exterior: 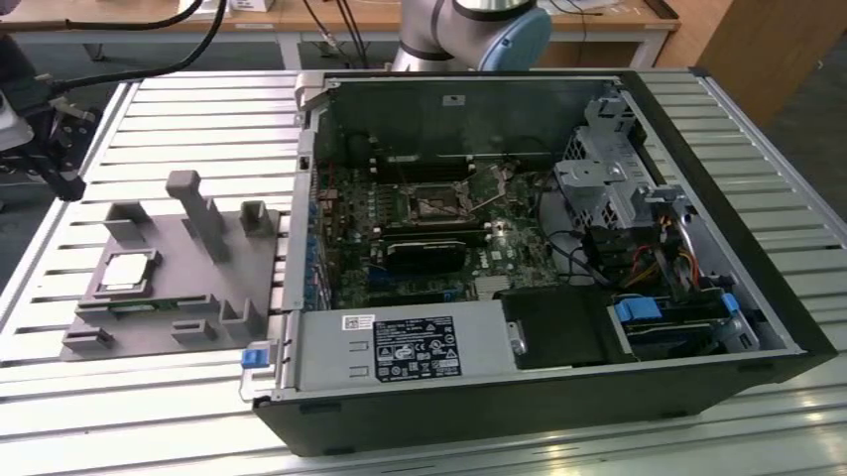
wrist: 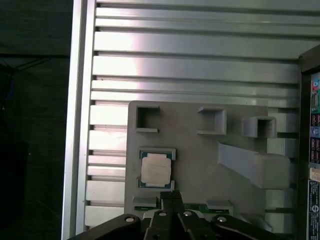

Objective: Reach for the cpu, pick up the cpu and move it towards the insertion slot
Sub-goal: 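Reach for the cpu, then pick up the cpu and move it towards the insertion slot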

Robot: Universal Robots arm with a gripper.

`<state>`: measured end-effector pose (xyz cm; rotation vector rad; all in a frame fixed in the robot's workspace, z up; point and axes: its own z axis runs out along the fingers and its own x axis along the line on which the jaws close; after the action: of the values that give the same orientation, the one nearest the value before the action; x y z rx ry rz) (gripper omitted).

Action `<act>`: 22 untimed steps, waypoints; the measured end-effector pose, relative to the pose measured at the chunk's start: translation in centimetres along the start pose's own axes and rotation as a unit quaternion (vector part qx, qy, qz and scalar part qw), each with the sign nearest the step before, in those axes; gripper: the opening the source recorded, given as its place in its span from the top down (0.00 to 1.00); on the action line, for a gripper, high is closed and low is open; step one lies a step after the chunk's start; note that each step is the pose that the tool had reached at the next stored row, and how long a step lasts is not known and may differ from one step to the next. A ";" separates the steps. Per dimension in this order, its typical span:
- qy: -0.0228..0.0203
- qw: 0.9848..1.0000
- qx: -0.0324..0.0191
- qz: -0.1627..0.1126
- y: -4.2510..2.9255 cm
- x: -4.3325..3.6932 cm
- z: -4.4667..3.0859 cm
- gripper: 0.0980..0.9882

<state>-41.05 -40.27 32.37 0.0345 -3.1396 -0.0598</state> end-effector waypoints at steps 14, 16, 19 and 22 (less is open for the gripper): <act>0.001 1.000 -0.001 0.000 -0.45 0.26 2.46 0.39; 0.001 1.000 -0.002 0.000 -0.55 0.30 2.82 0.32; 0.001 1.000 -0.003 0.000 -0.68 0.37 3.36 0.32; 0.001 1.000 -0.003 0.000 -0.85 0.43 3.90 0.32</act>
<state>-41.47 -40.98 28.44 0.0360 -3.1375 -0.0707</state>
